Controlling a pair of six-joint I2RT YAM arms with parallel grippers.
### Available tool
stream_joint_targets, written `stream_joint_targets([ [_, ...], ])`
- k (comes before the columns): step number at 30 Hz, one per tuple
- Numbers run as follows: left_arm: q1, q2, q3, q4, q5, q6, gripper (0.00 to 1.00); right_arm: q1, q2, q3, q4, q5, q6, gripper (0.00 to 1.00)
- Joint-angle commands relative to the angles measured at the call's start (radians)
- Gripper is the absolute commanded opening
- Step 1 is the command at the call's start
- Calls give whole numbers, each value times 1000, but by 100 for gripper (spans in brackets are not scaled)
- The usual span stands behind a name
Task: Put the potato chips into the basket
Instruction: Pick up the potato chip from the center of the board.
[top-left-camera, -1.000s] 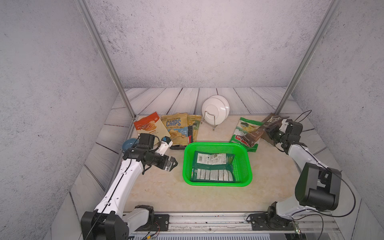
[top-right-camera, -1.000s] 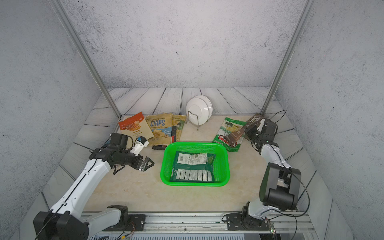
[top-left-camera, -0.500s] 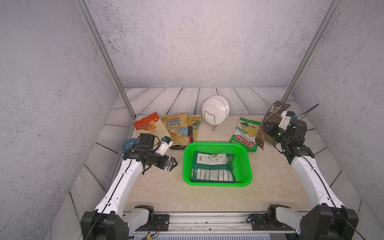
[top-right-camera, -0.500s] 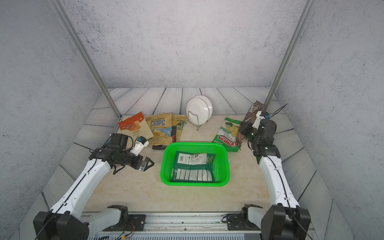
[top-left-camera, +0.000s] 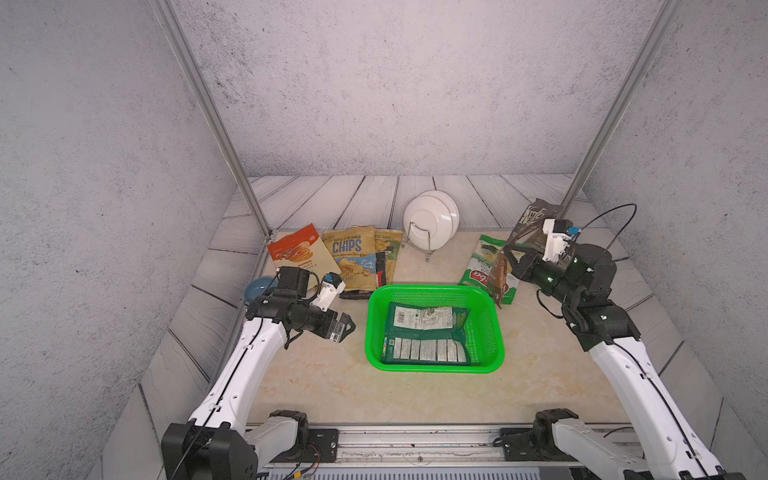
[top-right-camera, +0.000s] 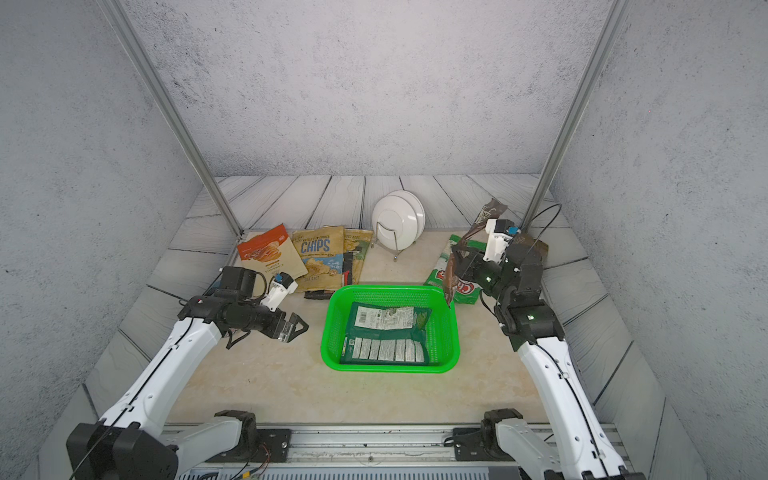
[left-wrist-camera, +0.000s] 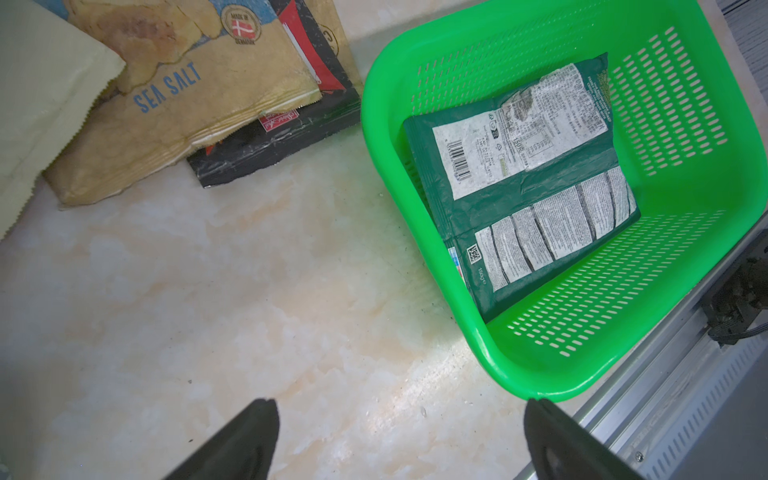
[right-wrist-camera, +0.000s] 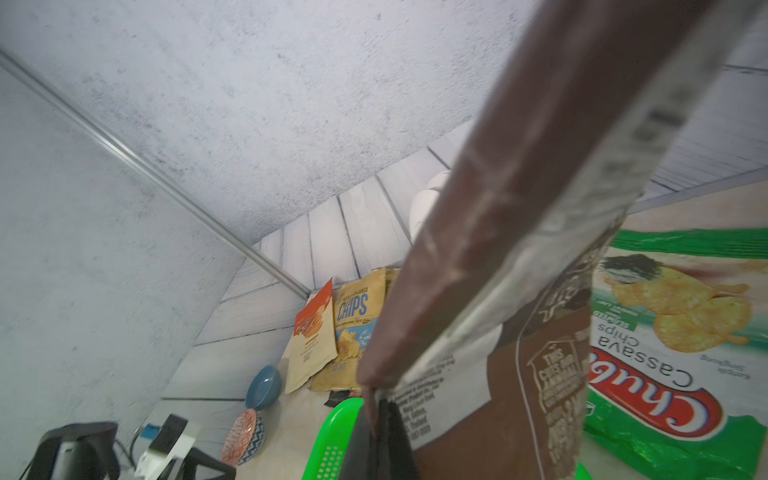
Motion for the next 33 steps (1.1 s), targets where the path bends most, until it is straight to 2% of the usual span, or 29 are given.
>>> stream_joint_targets([
  [1, 4, -12, -7, 15, -17, -14, 99, 71, -52, -4, 44, 8, -28, 0],
  [10, 4, 25, 70, 35, -75, -40, 99, 193, -69, -100, 130, -62, 0, 0],
  [15, 1, 32, 69, 43, -61, -53, 99, 332, -55, -163, 224, 39, -1, 0],
  [23, 1, 4, 35, 61, -104, -56, 99, 587, 9, -237, 380, 257, -77, 0],
  [27, 2, 2, 30, 62, -109, -54, 99, 702, 76, -239, 446, 371, -142, 0],
  [33, 2, 0, 28, 61, -116, -54, 99, 811, 243, -188, 550, 485, -229, 0],
])
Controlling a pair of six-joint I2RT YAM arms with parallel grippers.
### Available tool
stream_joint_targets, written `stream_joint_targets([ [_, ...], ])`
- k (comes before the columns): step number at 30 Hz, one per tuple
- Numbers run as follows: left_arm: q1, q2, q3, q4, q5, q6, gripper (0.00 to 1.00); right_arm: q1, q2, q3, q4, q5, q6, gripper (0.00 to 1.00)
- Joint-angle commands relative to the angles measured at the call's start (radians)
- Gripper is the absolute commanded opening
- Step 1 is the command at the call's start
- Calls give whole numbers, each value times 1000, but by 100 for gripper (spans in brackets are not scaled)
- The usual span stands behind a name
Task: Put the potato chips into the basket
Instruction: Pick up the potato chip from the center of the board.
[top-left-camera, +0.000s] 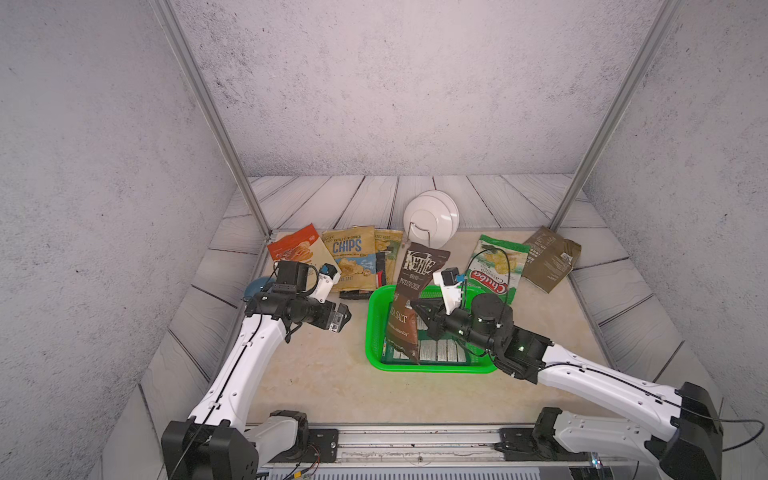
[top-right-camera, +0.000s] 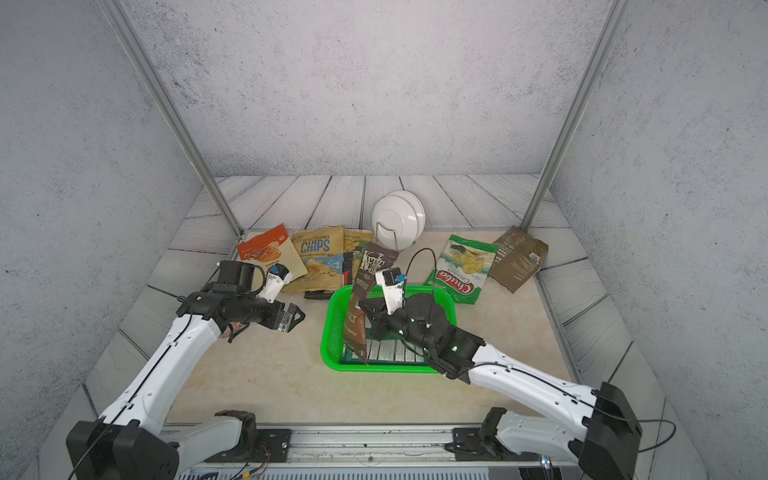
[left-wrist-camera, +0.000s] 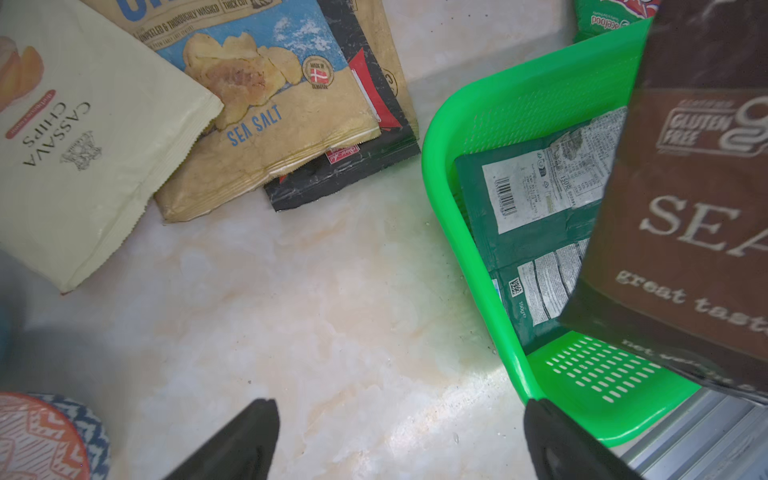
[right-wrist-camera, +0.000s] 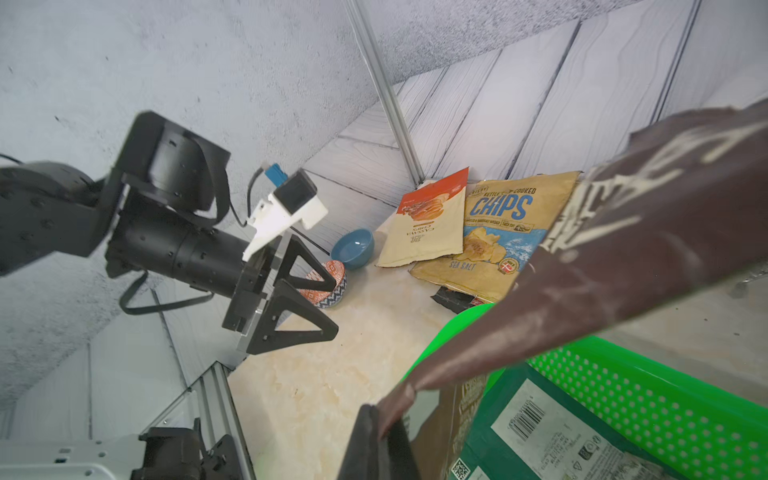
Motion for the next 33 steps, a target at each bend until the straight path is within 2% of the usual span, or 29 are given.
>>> stream_joint_targets([
  [1, 1, -15, -13, 6, -12, -4, 99, 42, 83, 67, 145, 125, -92, 0],
  [6, 1, -20, -16, 7, -14, -4, 99, 101, 212, 157, 172, 214, -189, 0],
  [17, 1, -19, -18, 7, -10, -3, 99, 117, 328, 226, 191, 323, -321, 0],
  [21, 3, -19, -19, 7, -10, -3, 99, 117, 356, 206, 253, 348, -344, 0],
  [33, 2, -16, -18, 4, -12, -5, 99, 117, 442, 244, 255, 441, -393, 0],
])
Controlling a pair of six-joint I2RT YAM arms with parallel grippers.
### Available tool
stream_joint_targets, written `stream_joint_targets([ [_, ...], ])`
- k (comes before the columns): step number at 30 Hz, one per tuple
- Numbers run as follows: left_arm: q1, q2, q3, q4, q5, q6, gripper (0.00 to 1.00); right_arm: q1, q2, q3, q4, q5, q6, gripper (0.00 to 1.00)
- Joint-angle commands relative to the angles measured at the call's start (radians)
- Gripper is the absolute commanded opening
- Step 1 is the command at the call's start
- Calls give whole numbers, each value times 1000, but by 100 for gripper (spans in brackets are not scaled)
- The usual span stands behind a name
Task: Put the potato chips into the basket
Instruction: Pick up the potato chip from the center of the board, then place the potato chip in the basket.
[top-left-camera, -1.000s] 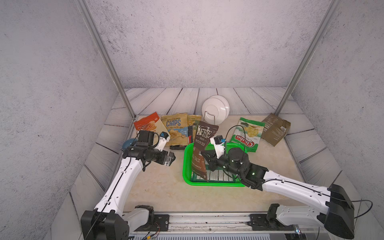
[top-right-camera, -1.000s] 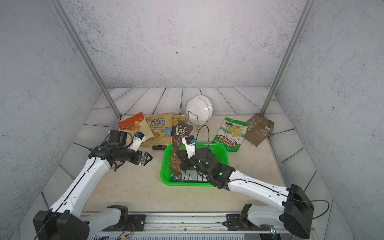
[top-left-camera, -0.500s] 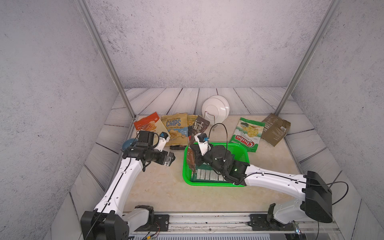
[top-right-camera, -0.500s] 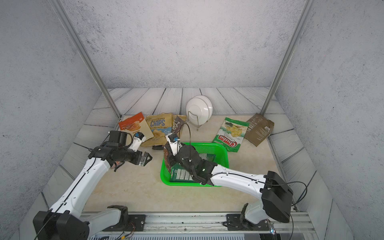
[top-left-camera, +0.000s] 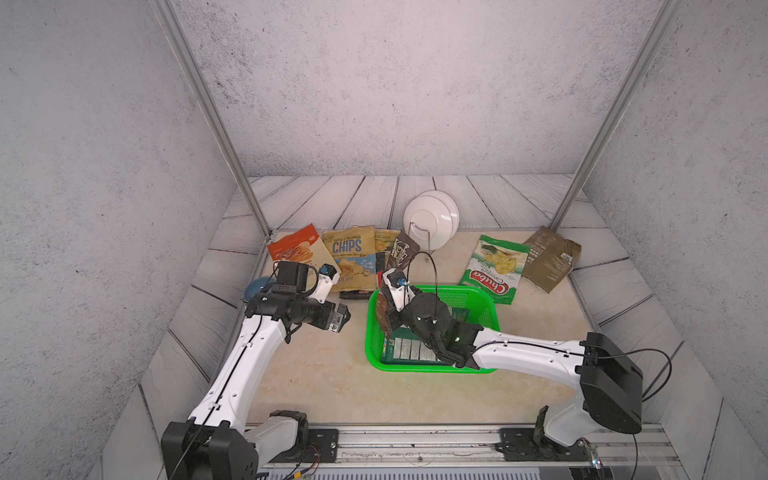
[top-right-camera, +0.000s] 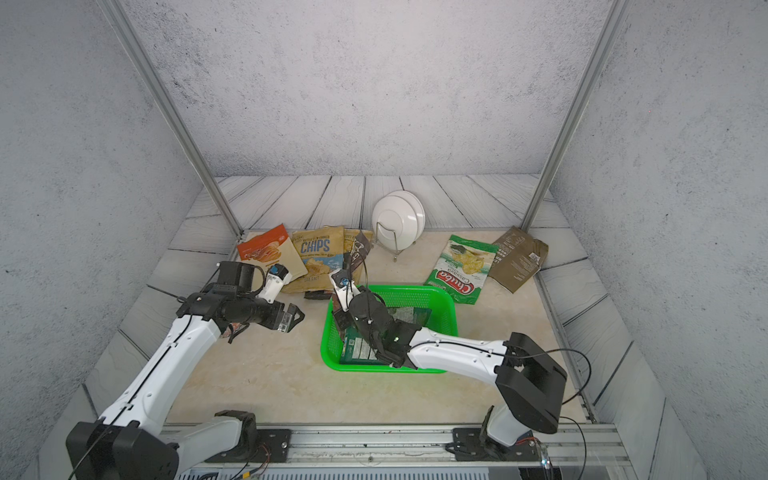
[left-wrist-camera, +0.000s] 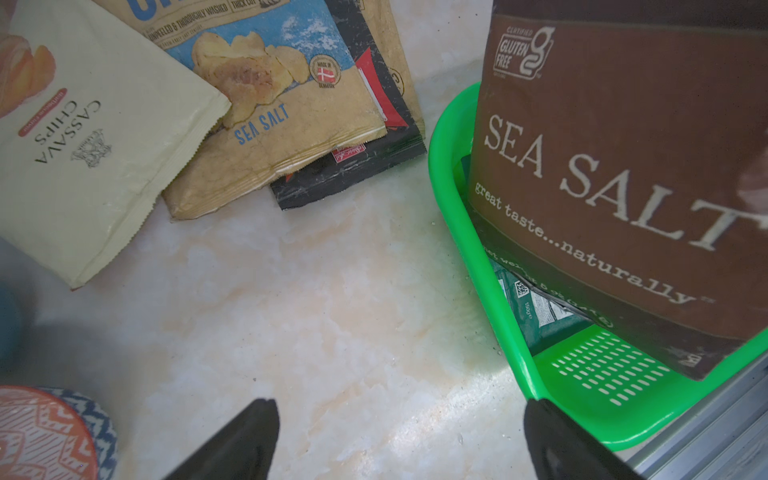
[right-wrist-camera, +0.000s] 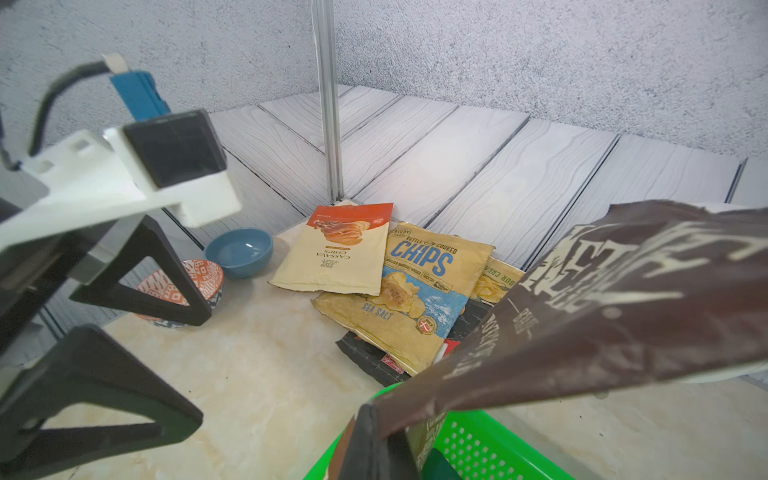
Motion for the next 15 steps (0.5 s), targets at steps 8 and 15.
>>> stream_joint_targets([
  [8, 3, -15, -11, -3, 1, -1, 99, 4, 56, 35, 42, 62, -8, 0],
  [15, 2, -13, -12, 0, 3, -1, 99, 7, 3, -49, 10, 21, 74, 11],
])
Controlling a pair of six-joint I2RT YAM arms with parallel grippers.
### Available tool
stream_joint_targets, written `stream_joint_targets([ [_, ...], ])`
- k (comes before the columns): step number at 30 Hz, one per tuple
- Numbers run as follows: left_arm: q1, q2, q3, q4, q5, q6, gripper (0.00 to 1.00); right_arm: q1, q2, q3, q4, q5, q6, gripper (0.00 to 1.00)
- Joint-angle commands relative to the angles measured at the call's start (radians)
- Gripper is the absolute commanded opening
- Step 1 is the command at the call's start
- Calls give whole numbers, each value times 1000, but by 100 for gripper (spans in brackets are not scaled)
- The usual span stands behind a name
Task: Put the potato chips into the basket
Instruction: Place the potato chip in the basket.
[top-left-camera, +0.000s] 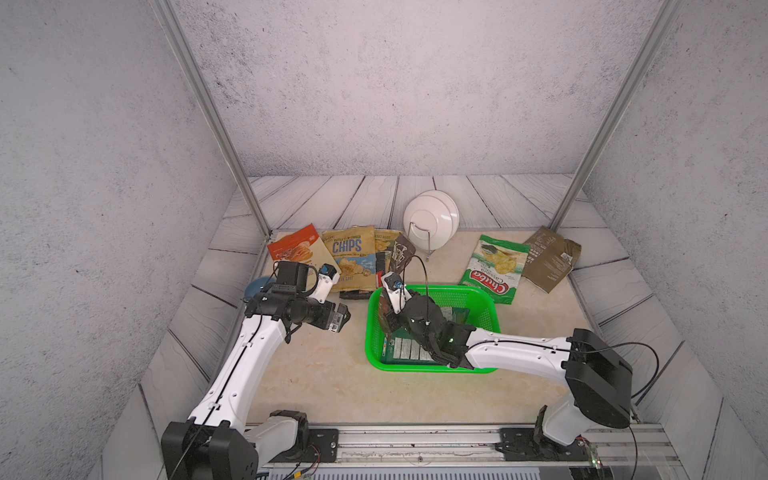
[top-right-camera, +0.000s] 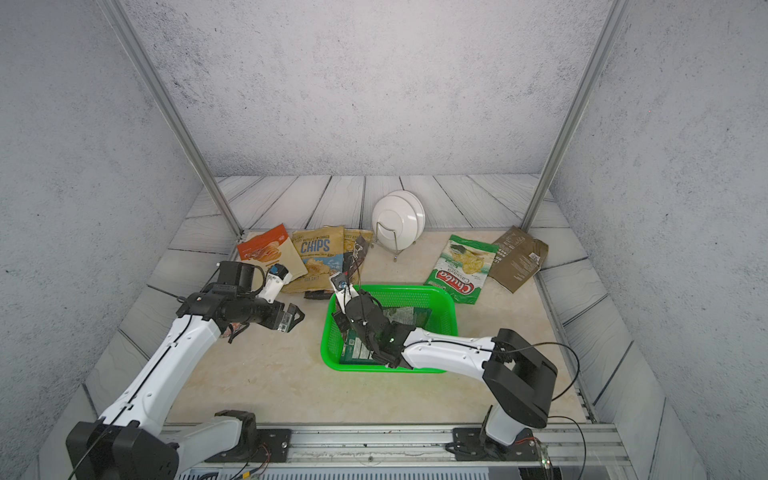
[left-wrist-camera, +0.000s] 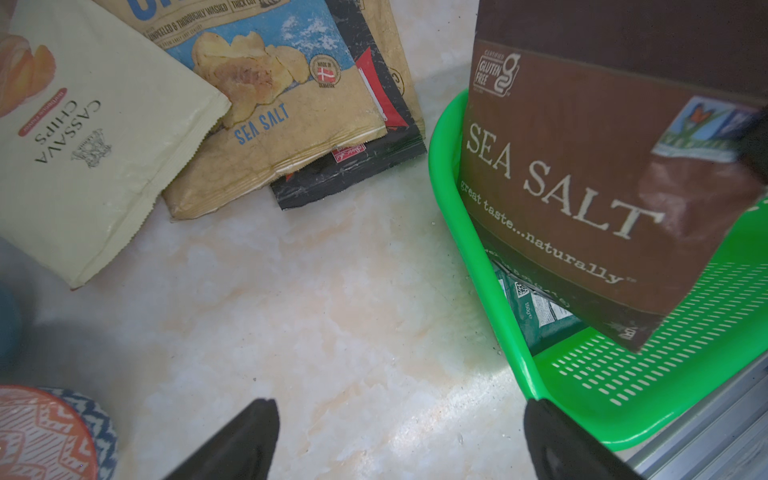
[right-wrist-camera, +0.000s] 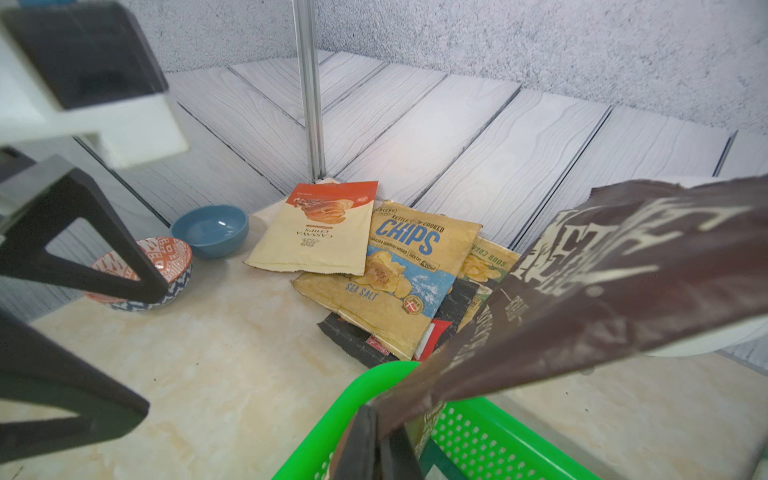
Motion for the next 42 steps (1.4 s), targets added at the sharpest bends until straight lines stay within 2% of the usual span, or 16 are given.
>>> stream_joint_targets([
  [1, 2, -13, -11, -1, 3, -3, 99, 10, -55, -36, -9, -22, 57, 13],
  [6, 3, -14, -14, -1, 3, -1, 99, 23, -149, -107, -70, -9, 112, 19],
  [16, 2, -8, -13, -1, 4, -1, 99, 24, -443, -219, -326, 56, 248, 28],
  [20, 3, -9, -14, -3, 2, 0, 99, 22, -535, -260, -396, 141, 304, 39],
  [21, 3, -10, -13, -2, 2, 0, 99, 17, -551, -257, -421, 138, 310, 40],
  [26, 2, -10, -16, -4, 0, 0, 99, -95, -573, -174, -620, -42, 381, 40],
  [30, 2, -9, -18, -3, 1, 2, 99, -278, -528, -80, -796, -264, 451, 41],
  [32, 1, -7, -20, -4, 1, 3, 99, -338, -512, -61, -853, -306, 451, 43],
  [35, 3, -7, -23, -4, 0, 3, 99, -416, -486, -47, -927, -321, 437, 53],
  [39, 3, -6, -27, -3, 7, 6, 99, -555, -445, -53, -941, -468, 419, 61],
  [42, 3, -1, -30, -3, 14, 9, 99, -622, -389, -35, -958, -547, 381, 64],
])
